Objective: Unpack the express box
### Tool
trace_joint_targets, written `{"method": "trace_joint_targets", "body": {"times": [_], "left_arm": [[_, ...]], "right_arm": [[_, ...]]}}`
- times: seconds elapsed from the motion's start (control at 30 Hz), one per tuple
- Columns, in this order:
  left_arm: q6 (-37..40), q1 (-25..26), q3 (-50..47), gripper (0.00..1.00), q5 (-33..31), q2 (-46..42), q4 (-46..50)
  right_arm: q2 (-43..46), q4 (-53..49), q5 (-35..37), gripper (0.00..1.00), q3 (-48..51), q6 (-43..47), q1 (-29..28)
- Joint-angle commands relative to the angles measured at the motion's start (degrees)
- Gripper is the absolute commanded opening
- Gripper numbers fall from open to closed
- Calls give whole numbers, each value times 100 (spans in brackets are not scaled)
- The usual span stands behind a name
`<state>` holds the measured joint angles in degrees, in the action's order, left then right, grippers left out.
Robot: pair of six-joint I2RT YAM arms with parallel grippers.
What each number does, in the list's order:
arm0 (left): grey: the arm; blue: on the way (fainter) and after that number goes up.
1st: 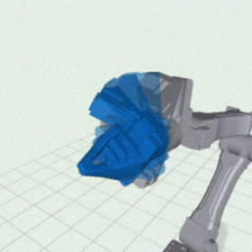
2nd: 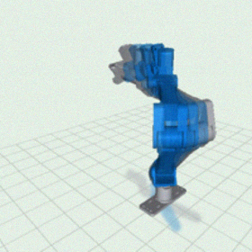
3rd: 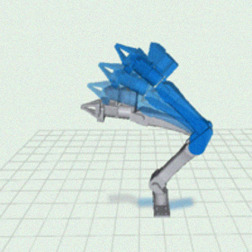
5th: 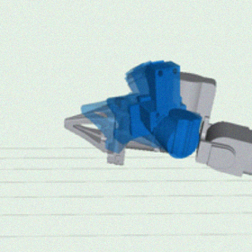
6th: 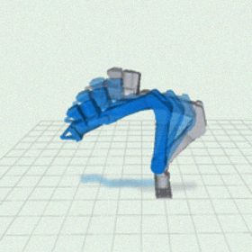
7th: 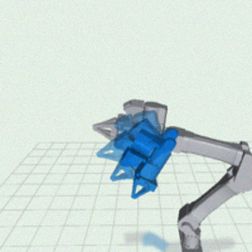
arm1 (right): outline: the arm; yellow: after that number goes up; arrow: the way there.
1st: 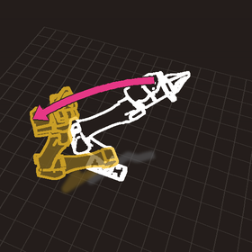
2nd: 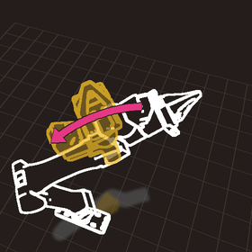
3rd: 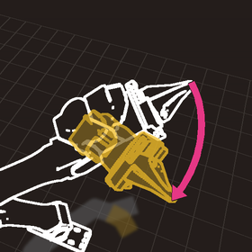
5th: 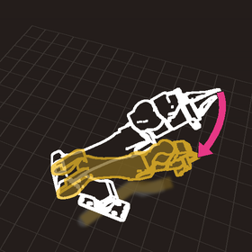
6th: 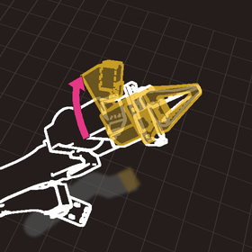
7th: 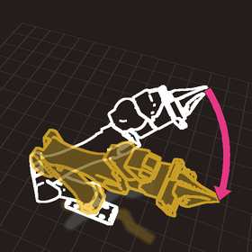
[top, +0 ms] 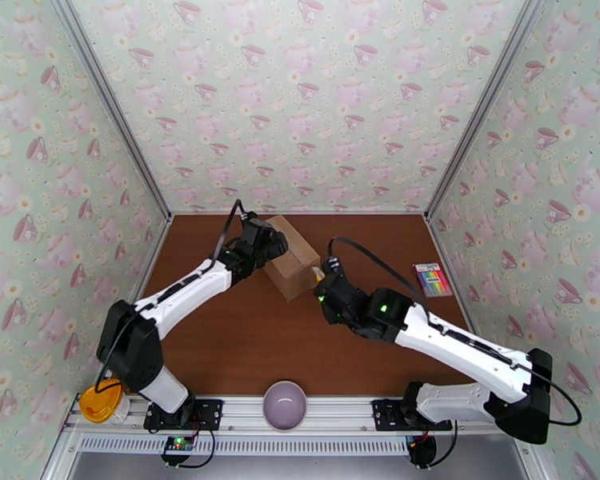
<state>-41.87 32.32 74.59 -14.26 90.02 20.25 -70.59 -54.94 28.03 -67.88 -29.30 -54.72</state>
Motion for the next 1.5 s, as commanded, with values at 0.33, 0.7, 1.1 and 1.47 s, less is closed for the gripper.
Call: {"method": "trace_joint_targets", "body": {"times": [0.33, 0.7, 1.1, 1.47], "left_arm": [[-266, -738, -939, 81, 383, -793, 91], [-363, -1711, -890, 76, 975, -107, -110], [-201, -1878, -24, 73, 1009, 1245, -341], [-209, -1848, 377, 73, 1188, 1743, -503]], "right_arm": [[-796, 2759, -268, 0, 112, 487, 1902], [-2355, 4040, -327, 0, -372, 538, 2416], [-3322, 4545, -473, 0, -894, 439, 2437], [-3145, 4788, -145, 0, -472, -174, 1841]]}}
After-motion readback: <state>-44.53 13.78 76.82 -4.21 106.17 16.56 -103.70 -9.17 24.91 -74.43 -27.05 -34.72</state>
